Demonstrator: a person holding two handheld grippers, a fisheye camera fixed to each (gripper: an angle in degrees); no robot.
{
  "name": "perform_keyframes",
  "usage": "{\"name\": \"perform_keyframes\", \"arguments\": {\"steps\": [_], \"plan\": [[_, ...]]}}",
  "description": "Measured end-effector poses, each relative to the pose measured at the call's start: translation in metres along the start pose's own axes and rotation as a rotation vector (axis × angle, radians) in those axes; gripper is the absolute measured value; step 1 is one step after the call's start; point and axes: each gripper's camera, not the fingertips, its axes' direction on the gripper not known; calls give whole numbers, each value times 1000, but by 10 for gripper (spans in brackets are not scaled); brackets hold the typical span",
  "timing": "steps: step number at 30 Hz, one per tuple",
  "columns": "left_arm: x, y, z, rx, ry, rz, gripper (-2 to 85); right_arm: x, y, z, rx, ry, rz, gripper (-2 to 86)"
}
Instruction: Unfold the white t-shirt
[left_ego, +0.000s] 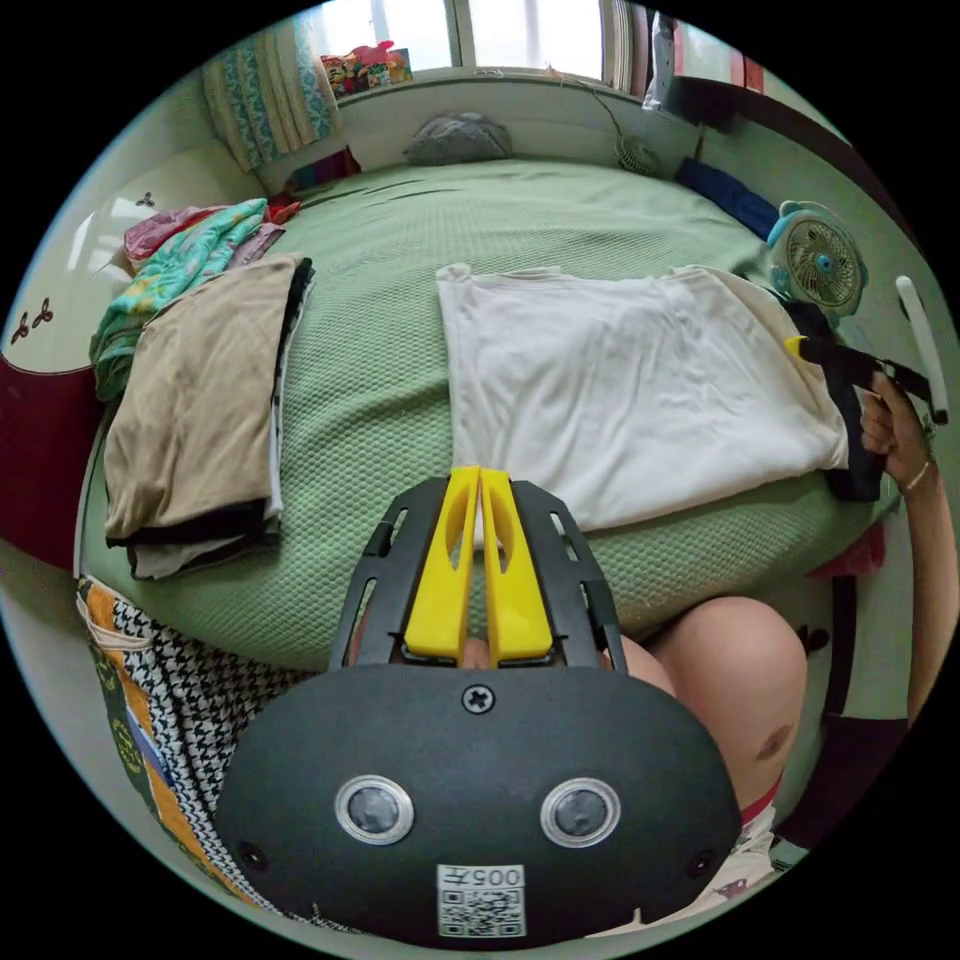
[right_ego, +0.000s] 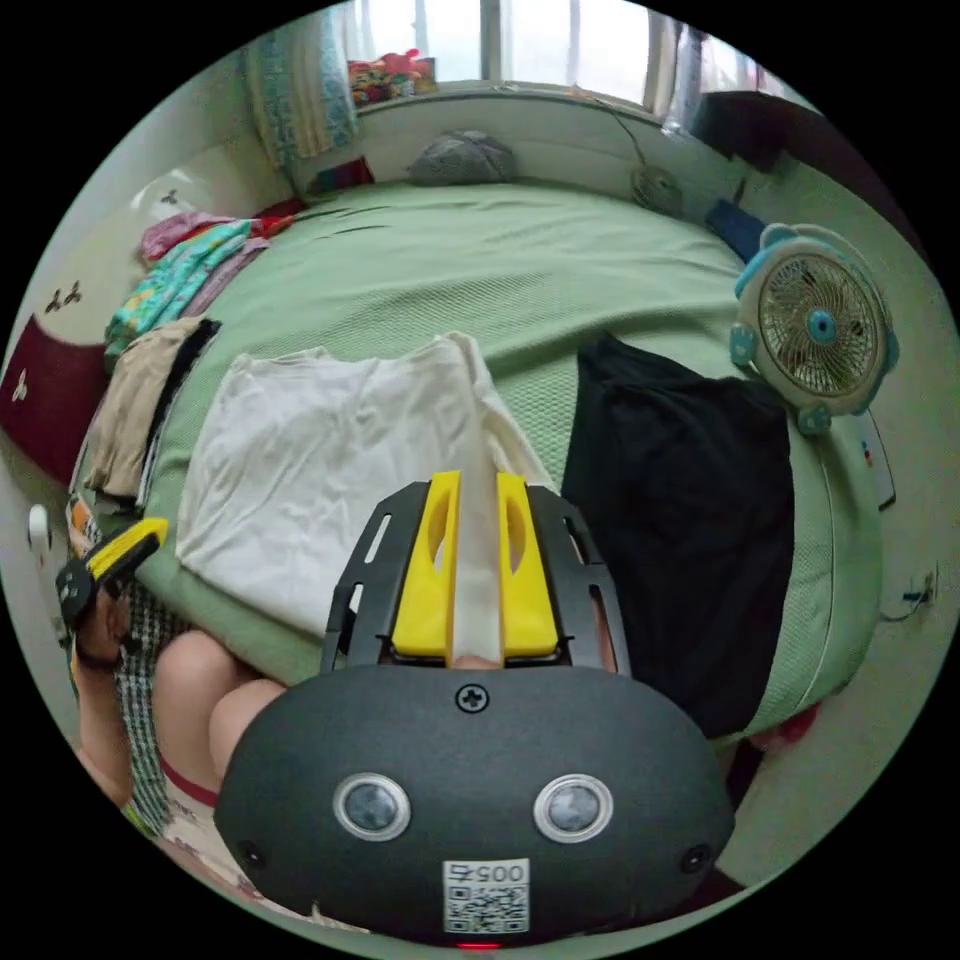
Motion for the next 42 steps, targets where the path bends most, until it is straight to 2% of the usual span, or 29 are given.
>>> {"name": "perform_keyframes", "arguments": {"steps": [7,10,15,19,28,33,38,42], "plan": [[-3,-9,21,-49,24,11,-6,41,-34,31,-51,132,159,43],[-8,-8,19,-43,37,4,-6,50,-33,29,-45,89,172,36],[-14,-10,14,-53,36,11,-7,42,-13,-10,111,-91,137,49],[-16,-11,10,-59,12,20,-6,23,-16,-14,116,-110,82,58],[-35,-9,-4,-49,49,16,-6,2,-31,31,-82,-76,89,52],[-44,-8,-14,-42,57,15,-6,-21,6,-13,55,-51,49,-9],[-64,-1,-34,-22,125,-45,-6,-41,72,-80,164,-78,6,-14],[-73,11,-61,-6,129,-65,-6,-49,148,-121,168,-100,-70,-14]]}}
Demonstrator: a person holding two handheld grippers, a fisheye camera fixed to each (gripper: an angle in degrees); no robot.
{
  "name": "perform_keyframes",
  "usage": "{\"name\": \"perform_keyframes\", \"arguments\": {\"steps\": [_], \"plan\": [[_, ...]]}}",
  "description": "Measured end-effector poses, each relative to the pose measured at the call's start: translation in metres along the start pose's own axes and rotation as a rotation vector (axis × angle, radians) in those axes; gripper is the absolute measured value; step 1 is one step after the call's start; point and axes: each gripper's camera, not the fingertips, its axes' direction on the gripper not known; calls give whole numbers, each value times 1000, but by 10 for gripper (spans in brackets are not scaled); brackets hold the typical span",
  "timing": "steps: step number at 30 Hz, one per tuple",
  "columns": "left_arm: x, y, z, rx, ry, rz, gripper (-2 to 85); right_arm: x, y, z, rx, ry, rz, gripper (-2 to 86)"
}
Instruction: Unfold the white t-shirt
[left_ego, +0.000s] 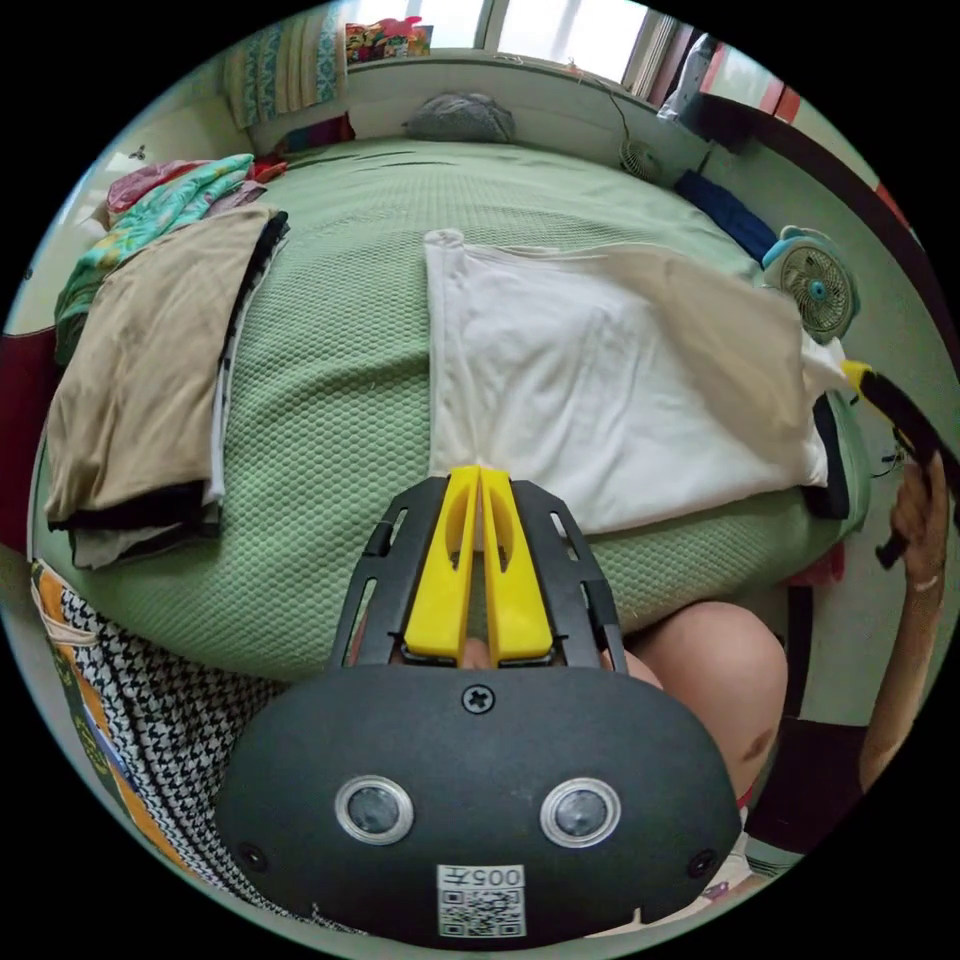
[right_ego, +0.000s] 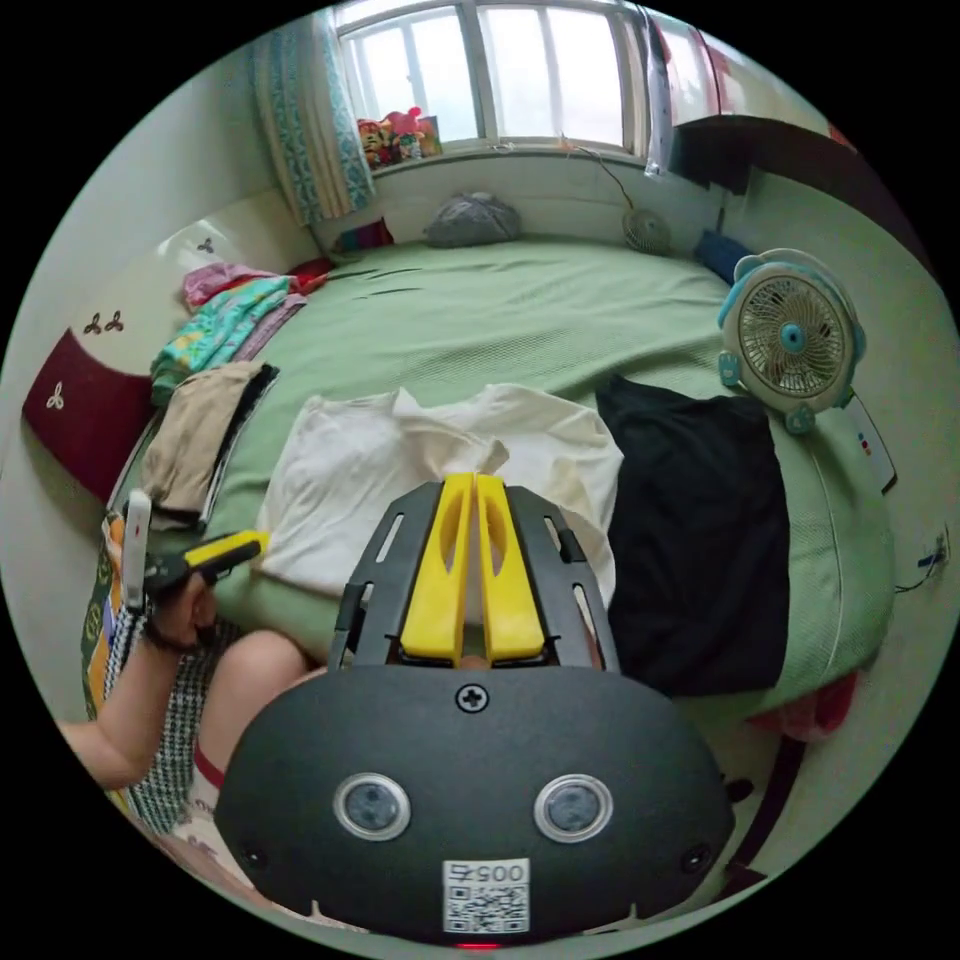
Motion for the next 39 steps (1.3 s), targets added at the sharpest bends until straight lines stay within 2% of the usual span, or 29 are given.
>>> {"name": "perform_keyframes", "arguments": {"steps": [4,9,14,20,28,33,39], "plan": [[-2,11,-32,24,2,2,-4,0,58,-11,-95,41,14,-14],[-7,17,-64,63,17,-11,15,19,123,-4,-211,160,139,-14],[-6,13,-82,74,27,19,94,19,139,7,-231,206,159,-14],[-4,-24,-81,85,-9,68,122,0,134,23,-231,255,113,-14],[0,-88,-65,82,-38,112,125,-14,127,43,-232,249,82,-15],[5,-105,-47,-19,-50,147,130,-22,125,46,-221,255,61,-15],[12,-91,-74,21,-66,181,45,-35,129,42,-225,291,35,-15]]}}
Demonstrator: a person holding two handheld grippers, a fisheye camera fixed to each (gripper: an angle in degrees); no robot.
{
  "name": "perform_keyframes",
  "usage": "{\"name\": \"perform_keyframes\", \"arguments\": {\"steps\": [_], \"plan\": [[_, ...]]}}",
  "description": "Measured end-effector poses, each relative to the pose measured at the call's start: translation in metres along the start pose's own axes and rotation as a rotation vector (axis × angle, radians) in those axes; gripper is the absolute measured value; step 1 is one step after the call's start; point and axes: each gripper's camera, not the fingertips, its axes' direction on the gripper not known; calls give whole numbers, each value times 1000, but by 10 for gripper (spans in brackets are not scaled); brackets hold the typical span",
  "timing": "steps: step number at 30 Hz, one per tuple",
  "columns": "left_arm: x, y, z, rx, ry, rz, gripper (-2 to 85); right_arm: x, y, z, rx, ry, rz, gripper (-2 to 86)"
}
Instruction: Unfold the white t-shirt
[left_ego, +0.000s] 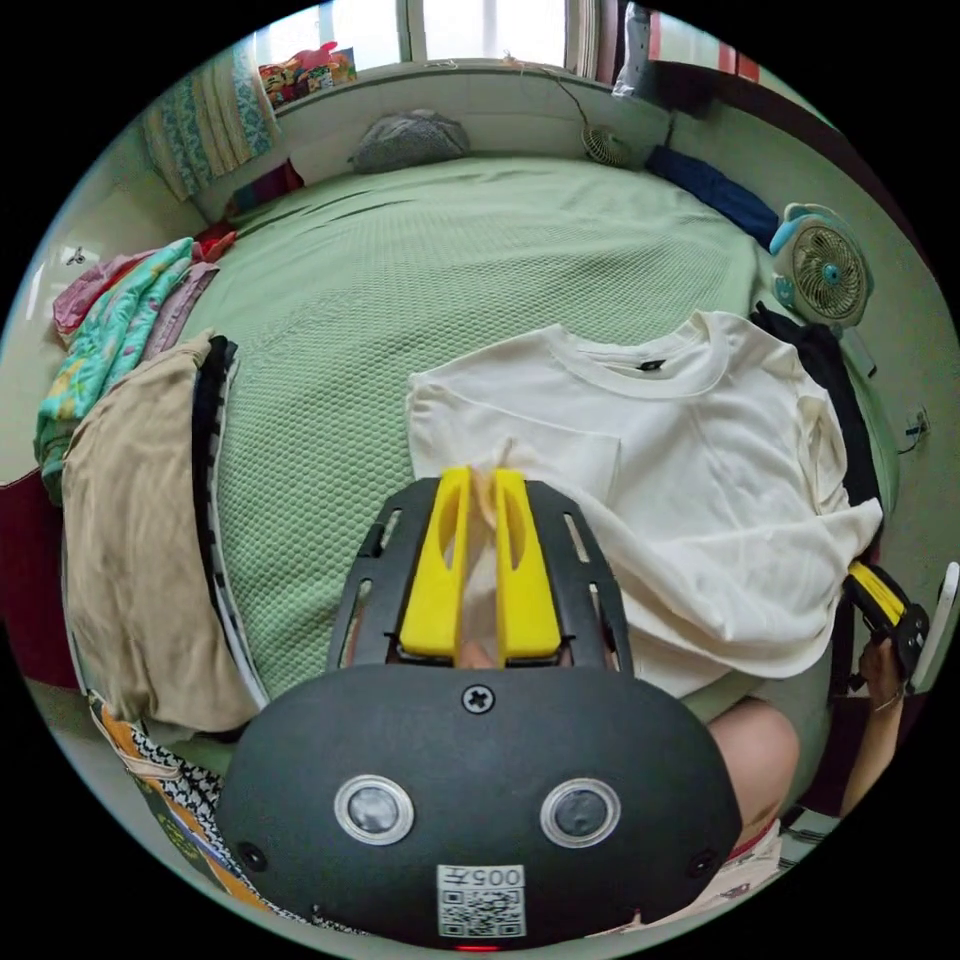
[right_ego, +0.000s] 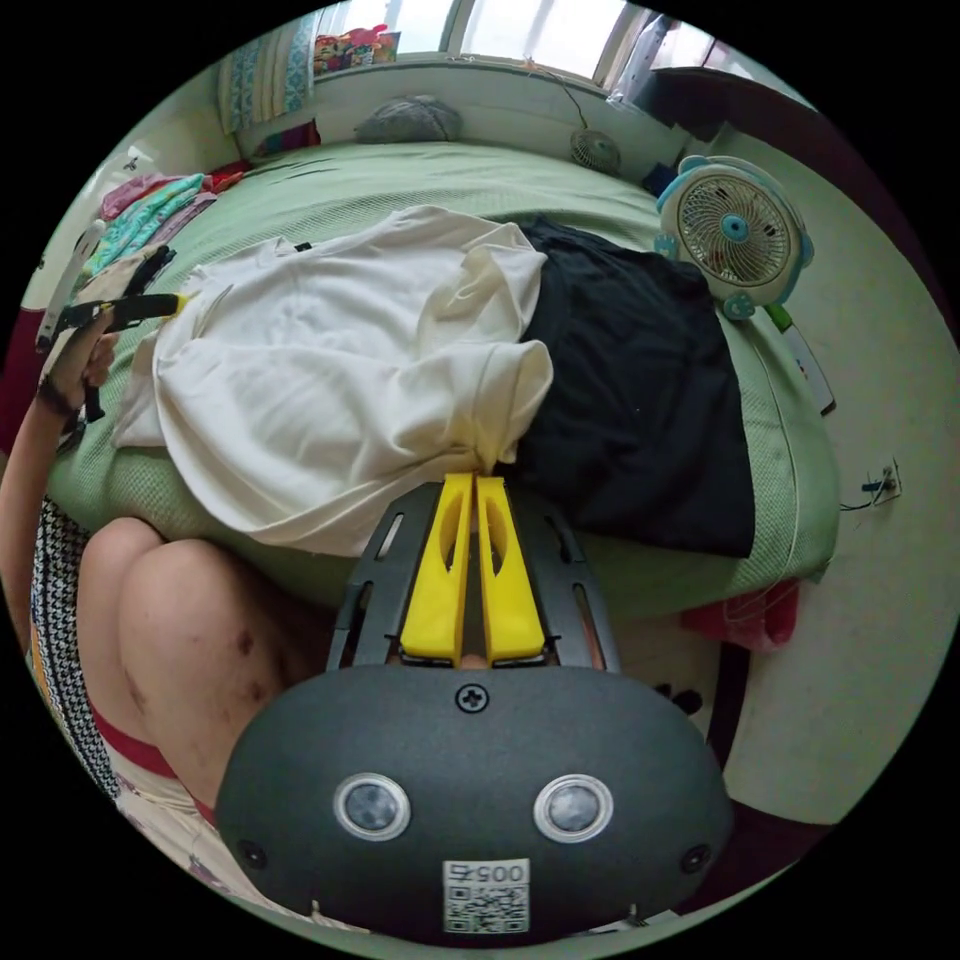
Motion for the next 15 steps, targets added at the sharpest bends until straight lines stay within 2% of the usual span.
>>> {"name": "perform_keyframes", "arguments": {"steps": [5,15], "plan": [[11,25,-43,22,-26,47,12,-2,16,-22,15,9,18,-15],[5,104,-140,44,-33,29,3,17,70,-102,124,25,45,-15]]}}
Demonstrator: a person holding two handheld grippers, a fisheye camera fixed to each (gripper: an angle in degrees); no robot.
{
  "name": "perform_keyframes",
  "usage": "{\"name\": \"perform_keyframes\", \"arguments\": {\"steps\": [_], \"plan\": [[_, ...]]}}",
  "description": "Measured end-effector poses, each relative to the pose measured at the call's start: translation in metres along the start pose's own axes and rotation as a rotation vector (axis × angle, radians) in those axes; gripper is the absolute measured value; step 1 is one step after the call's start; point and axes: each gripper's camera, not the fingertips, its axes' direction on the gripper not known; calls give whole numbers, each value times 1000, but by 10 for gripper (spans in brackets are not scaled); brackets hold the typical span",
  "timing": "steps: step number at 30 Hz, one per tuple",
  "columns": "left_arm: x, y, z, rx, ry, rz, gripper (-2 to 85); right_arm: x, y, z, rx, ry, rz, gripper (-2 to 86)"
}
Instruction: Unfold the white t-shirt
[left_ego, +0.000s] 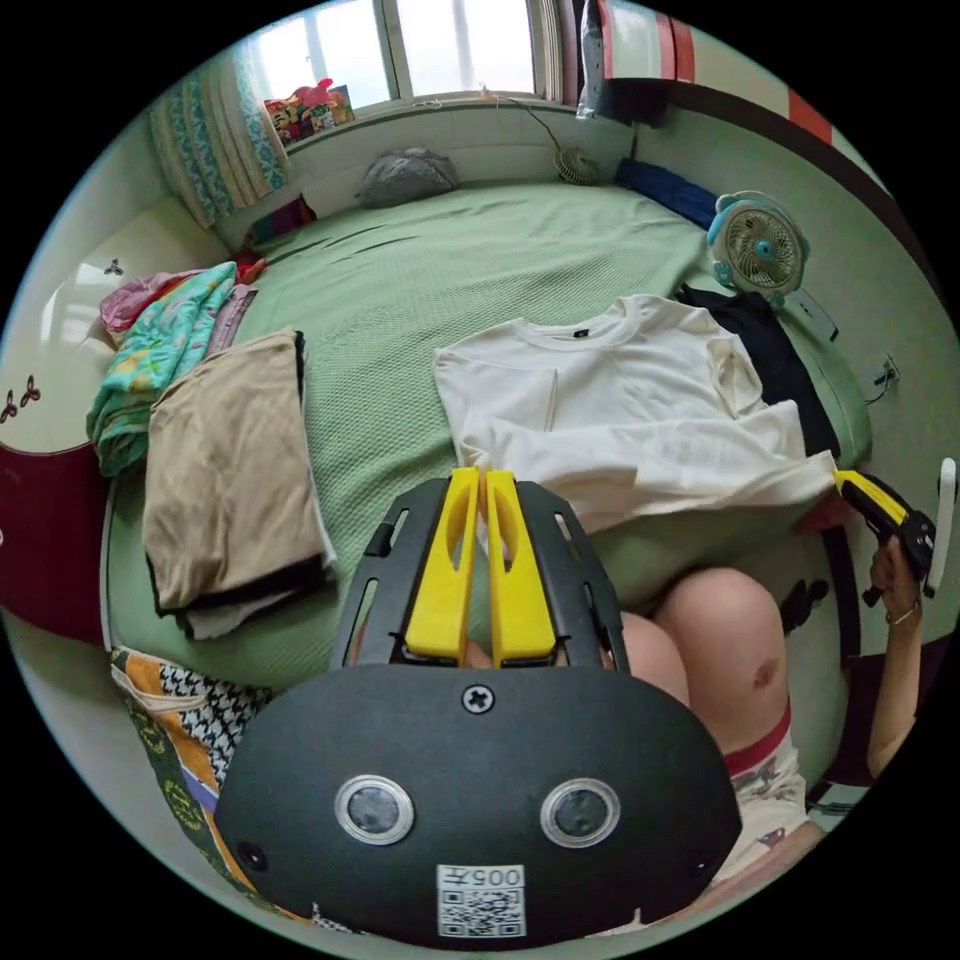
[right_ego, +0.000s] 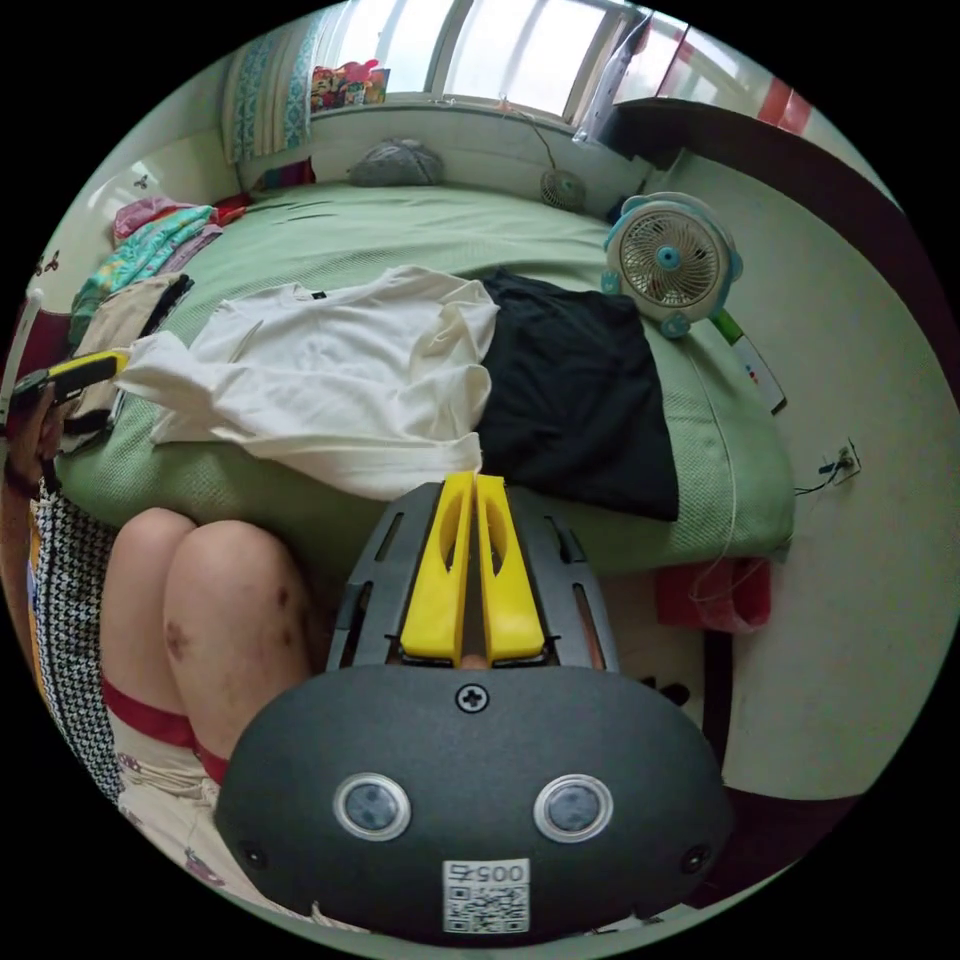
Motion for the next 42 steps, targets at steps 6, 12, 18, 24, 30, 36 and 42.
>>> {"name": "perform_keyframes", "arguments": {"steps": [6,12,18,24,30,36,42], "plan": [[-4,63,-62,10,64,-27,3,18,31,-51,47,-16,22,-15],[0,123,-105,-3,127,-34,3,36,69,-92,69,-38,24,-15],[13,159,-84,-141,94,-58,9,47,99,-75,-34,-131,58,-14],[11,166,-52,-299,30,-86,15,54,111,-30,-218,-156,72,-5],[7,114,-48,-193,44,-56,38,53,60,-21,-147,-143,54,29],[32,26,-17,-35,39,-7,86,10,-42,9,-24,-98,6,78],[41,-45,49,-35,12,2,127,-10,-133,79,-68,-54,23,98]]}}
